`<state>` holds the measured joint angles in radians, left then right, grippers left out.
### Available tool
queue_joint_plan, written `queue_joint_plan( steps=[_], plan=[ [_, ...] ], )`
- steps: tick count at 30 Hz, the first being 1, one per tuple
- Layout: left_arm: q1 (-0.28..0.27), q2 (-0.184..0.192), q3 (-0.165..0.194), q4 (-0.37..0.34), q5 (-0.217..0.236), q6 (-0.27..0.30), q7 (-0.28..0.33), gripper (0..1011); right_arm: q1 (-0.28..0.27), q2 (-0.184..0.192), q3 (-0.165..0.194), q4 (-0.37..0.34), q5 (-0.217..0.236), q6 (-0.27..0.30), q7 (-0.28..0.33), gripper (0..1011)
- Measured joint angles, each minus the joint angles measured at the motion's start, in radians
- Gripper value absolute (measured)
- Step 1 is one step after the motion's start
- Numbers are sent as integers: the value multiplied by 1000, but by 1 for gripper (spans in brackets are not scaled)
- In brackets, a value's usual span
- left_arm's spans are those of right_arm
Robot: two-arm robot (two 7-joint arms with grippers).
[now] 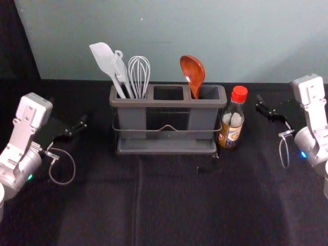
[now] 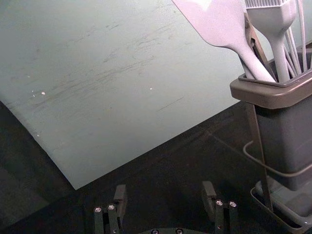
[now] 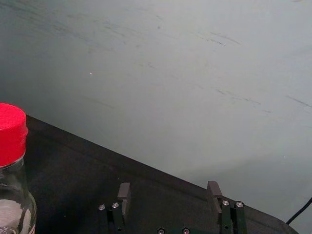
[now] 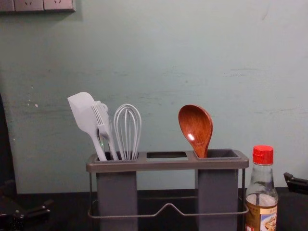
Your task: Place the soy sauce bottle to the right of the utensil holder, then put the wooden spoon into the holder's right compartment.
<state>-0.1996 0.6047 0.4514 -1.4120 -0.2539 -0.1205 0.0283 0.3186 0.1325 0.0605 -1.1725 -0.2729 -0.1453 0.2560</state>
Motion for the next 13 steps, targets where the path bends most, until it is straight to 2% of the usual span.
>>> queue_joint_plan(
  steps=[13],
  plan=[
    [0,0,0,0,0,0,0,1005,0,0,0,0,0,0,0,1002]
  ],
)
